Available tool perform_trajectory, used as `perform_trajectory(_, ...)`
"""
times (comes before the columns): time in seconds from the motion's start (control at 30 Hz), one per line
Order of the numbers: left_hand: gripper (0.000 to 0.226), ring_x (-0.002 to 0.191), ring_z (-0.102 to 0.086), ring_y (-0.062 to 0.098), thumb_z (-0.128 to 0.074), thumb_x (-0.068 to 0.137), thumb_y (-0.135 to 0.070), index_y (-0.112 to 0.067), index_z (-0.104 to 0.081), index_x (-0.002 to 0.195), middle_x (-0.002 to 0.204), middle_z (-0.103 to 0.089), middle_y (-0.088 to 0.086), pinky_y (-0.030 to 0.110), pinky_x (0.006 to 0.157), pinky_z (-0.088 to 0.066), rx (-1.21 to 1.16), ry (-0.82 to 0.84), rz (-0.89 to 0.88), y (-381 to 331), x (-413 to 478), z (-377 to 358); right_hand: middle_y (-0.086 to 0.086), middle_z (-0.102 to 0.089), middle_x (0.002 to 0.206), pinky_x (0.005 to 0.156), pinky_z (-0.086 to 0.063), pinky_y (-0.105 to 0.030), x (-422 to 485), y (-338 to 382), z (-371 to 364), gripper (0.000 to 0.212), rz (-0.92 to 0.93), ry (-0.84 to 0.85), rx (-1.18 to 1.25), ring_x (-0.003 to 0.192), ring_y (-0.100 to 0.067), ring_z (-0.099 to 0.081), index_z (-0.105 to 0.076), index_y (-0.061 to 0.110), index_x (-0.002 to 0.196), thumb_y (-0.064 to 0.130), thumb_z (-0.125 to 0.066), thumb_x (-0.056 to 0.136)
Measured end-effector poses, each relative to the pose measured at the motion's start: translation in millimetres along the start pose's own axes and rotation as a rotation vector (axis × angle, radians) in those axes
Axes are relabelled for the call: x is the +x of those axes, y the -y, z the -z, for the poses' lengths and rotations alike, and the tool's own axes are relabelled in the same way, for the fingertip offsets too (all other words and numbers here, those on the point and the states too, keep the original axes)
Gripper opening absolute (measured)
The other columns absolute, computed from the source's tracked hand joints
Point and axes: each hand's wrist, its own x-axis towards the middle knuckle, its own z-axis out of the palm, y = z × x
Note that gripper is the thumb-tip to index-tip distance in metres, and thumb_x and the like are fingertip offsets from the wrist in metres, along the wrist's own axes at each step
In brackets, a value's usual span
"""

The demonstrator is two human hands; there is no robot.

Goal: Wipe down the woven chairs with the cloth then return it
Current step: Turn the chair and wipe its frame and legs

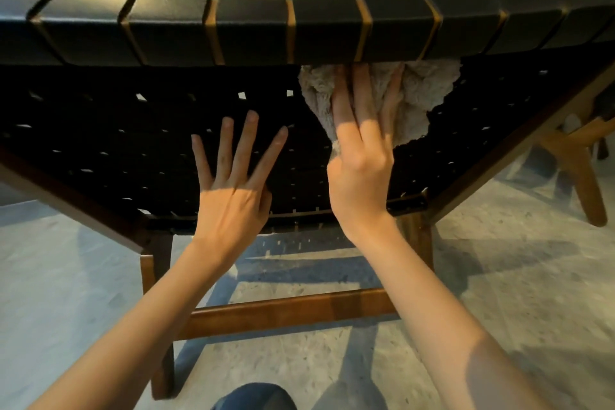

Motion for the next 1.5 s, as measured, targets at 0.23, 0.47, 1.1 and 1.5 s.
perform_trajectory(0.23,0.085,0.14,0.027,0.027,-0.062,0.085,-0.015,-0.028,-0.008,0.149,0.155,0.012,0.003,0.059,0.11,0.009,0.003,0.064,-0.037,7.5,-5.1,-12.5,-0.014,-0.058,0.13,0.097,-0.043,-0.06,-61.4,-29.1,-20.0,0.044,0.182,0.253,-0.132,0.123,-0.049,-0.039,-0.053,0.009,0.13,-0.008,-0.033,0.095)
perform_trajectory(0.47,0.077,0.132,0.042,0.023,-0.048,0.094,-0.02,-0.031,0.008,0.146,0.142,0.048,-0.004,0.057,0.11,0.017,0.032,0.084,-0.045,8.6,-6.5,-19.9,0.001,-0.06,0.131,0.094,-0.047,-0.049,-140.3,-52.3,-32.8,0.054,0.226,0.791,-0.406,0.117,-0.035,-0.057,-0.064,0.025,0.123,0.004,-0.038,0.08)
perform_trajectory(1.1,0.082,0.143,0.006,0.033,-0.063,0.085,-0.02,-0.022,-0.013,0.151,0.155,-0.001,0.014,0.059,0.112,0.001,-0.023,-0.041,-0.095,25.5,-18.3,-22.9,-0.016,-0.057,0.129,0.111,-0.035,-0.033,-89.3,2.1,38.2,0.051,-0.069,0.299,0.07,0.125,-0.031,-0.05,-0.059,-0.003,0.124,-0.021,-0.052,0.076)
perform_trajectory(1.5,0.093,0.145,0.011,0.033,-0.068,0.078,-0.015,-0.025,-0.012,0.152,0.159,0.004,0.01,0.059,0.113,0.008,-0.009,-0.108,-0.08,61.8,-11.1,11.9,-0.032,-0.053,0.123,0.094,-0.043,-0.062,-7.9,69.9,-17.3,0.039,-0.155,0.138,0.089,0.116,-0.055,-0.047,-0.054,-0.011,0.122,-0.018,-0.044,0.085)
